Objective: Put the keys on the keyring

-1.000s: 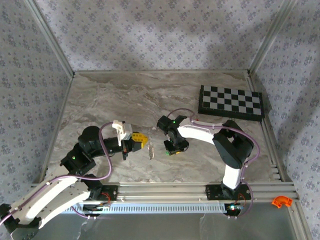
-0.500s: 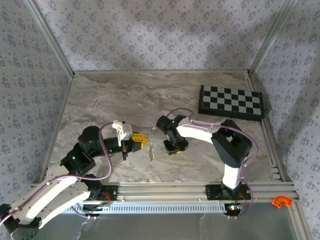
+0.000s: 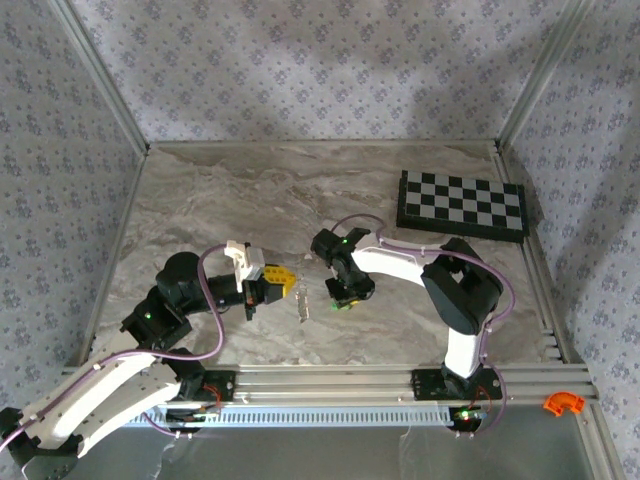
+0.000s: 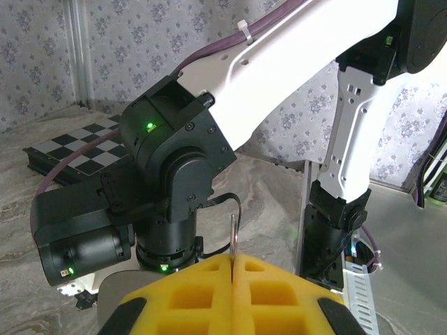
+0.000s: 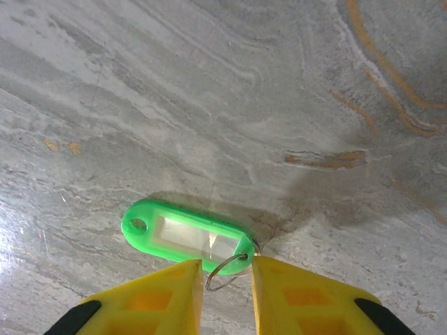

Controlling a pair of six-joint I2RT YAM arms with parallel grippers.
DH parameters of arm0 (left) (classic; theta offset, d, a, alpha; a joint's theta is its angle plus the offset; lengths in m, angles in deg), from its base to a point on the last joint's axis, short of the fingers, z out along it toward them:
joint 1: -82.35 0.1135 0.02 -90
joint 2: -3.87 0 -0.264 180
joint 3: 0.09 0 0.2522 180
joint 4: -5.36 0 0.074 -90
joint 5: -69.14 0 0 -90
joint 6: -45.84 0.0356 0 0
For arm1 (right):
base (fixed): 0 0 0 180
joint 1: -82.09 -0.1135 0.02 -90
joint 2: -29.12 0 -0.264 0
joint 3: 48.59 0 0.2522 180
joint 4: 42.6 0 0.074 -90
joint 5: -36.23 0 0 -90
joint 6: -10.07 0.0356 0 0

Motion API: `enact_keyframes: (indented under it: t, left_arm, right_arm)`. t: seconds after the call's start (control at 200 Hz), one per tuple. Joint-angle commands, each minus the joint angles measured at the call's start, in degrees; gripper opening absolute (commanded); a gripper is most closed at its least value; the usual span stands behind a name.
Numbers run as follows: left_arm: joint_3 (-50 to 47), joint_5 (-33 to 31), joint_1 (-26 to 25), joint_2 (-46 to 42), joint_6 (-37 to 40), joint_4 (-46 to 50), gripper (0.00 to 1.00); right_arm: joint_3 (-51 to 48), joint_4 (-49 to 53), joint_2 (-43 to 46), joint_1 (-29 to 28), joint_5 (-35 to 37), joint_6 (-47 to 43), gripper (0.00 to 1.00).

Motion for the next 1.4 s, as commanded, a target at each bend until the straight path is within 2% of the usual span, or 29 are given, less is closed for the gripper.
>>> enact_keyframes:
  t: [0.0, 0.215, 0.975, 1.344, 1.399]
  left_arm:
    - [0.8, 1.4, 0.3, -0.8, -0.8, -3.6, 0.0]
    - [0.7, 1.3, 0.2, -1.0, -0.9, -3.5, 0.0]
    - [0.7, 1.1, 0.2, -0.8, -1.0, -3.6, 0.0]
    - [1.1, 1.3, 0.3, -0.6, -1.2, -3.4, 0.0]
    - [1.3, 1.3, 0.2, -0.5, -1.1, -3.2, 0.0]
  right_arm:
    - [0.8, 1.3, -0.8, -0.1, 1.3, -0.6, 0.28]
    - [0.8, 1.6, -1.2, -0.1, 1.4, -0.9, 0.31]
    - [-0.1, 2.0, 0.4, 0.7, 2.2, -1.7, 0.12]
    - [-0.1, 0.2, 2.1, 0.0, 4.8, -1.1, 0.08]
    - [-2.7, -1.4, 3.0, -0.4, 5.8, -0.4, 0.08]
